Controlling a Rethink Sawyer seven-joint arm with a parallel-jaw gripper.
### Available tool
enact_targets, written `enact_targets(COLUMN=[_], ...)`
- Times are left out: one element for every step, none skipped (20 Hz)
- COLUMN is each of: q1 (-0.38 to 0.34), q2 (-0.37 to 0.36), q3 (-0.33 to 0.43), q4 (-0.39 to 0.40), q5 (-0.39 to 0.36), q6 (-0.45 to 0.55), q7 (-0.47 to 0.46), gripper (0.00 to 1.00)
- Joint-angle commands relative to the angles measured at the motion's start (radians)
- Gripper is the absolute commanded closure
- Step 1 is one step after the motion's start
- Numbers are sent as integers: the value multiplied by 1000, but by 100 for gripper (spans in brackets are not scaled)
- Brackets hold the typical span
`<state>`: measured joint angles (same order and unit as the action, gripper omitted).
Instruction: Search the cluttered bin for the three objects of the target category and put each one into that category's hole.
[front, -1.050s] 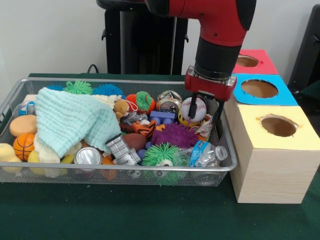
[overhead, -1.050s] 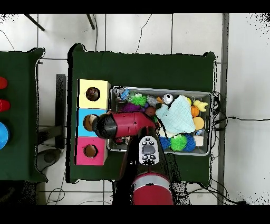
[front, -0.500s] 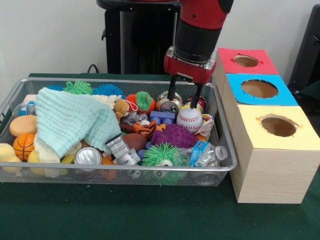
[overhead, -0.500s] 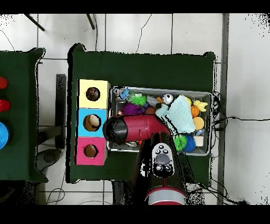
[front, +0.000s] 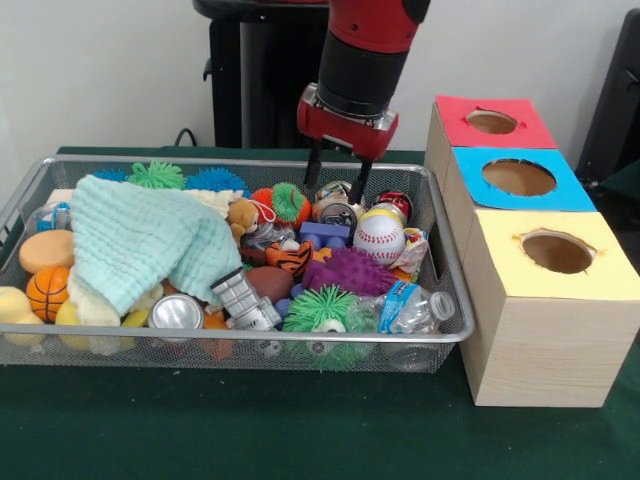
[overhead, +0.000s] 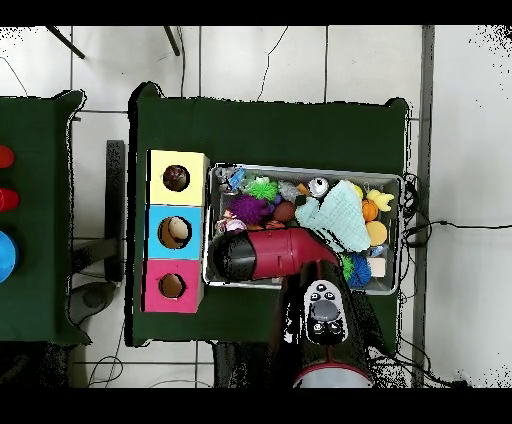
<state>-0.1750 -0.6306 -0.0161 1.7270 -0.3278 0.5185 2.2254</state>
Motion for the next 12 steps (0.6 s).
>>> enact_targets(q1=[-14,6,27,49,71,77,83,92,100,100,97,104], q2=[41,54,78,99,119,126,133,131,129,126,124,125], q3=[94,77,63,49,37,40,43,41,39,42,46,39], q4=[16,3,-13,-31,-54,-57,-60,-60,-59,-52,-48,-51], q5=[-68,-71,-76,-79,-85,-79,-72,-70,-67,-62,-64,-62], q6=[46,35,12,-3,-22,-28,-35,-43,-51,-60,-66,-68], q7=[-108,-76,-43,-13,12,22,32,39,47,46,38,44], gripper=[0,0,0,0,0,0,0,0,0,0,0,0])
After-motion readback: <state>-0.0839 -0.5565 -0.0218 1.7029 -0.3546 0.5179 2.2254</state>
